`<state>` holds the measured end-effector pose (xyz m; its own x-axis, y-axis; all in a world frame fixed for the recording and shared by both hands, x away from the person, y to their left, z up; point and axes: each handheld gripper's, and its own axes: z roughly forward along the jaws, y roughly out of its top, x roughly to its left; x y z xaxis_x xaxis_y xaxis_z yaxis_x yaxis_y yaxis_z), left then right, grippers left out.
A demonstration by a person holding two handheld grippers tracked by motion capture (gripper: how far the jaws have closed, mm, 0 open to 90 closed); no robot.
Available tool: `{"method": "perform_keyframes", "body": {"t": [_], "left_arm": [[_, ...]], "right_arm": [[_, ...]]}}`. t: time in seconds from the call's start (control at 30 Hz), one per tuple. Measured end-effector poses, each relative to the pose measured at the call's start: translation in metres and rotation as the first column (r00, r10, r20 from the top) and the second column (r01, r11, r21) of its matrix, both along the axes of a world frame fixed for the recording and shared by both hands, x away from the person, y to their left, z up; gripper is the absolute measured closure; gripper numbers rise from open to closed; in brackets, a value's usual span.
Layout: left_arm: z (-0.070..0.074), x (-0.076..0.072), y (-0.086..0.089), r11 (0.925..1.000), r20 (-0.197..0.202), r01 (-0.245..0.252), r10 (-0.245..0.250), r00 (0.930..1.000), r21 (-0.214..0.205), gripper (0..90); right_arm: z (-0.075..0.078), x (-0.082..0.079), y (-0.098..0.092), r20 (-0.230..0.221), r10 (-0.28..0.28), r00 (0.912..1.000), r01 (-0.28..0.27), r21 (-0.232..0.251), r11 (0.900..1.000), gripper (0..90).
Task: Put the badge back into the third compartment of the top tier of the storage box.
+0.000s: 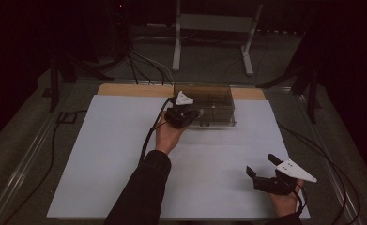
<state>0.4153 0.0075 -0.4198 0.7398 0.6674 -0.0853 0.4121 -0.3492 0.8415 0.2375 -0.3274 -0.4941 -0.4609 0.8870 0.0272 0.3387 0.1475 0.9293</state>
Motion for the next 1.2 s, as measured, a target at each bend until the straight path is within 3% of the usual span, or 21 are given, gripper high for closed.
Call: {"method": "perform_keyframes", "body": {"t": [1.2], "left_arm": [[0.002, 0.007, -0.044, 0.9996, -0.001, 0.026, -0.026, 0.9997, -0.013, 88.2]], "right_arm": [[0.0, 0.001, -0.001, -0.003, 0.0, 1.0, 0.0, -0.005, 1.0, 0.0]]}}
